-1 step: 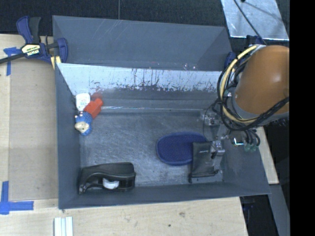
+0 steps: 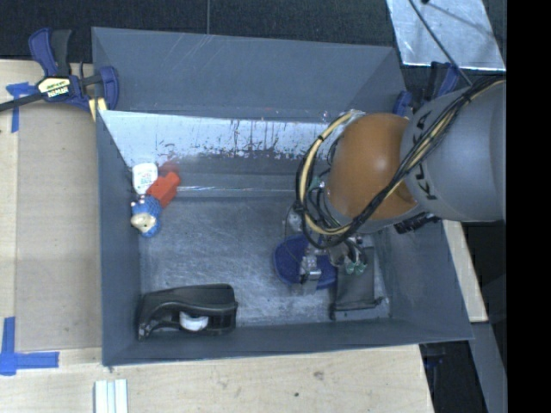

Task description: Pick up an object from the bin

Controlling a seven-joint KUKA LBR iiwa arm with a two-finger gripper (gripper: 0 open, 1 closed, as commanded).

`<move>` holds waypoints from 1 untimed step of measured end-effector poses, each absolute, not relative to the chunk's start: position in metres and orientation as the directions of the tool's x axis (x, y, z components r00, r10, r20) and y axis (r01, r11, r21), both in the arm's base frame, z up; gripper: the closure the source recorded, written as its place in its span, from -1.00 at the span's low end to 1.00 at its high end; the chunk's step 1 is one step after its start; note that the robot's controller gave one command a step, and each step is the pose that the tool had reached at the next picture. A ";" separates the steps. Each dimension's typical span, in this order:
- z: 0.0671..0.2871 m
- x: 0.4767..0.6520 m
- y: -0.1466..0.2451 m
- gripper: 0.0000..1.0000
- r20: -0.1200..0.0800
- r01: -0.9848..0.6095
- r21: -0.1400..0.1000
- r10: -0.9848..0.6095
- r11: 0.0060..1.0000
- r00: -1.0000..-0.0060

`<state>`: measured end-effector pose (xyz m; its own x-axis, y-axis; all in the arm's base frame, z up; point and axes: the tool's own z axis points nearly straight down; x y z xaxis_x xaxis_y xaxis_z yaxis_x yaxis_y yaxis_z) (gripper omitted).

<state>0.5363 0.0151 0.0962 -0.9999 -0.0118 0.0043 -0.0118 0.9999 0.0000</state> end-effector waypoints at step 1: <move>0.070 0.515 0.005 -1.00 -0.001 0.174 0.001 0.174 0.985 -0.985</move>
Offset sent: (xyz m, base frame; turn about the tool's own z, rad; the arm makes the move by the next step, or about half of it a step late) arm -0.0220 -0.0096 -0.0262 0.1880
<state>0.5148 0.0053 0.0699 -0.9847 0.1743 -0.0012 0.1743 0.9847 0.0006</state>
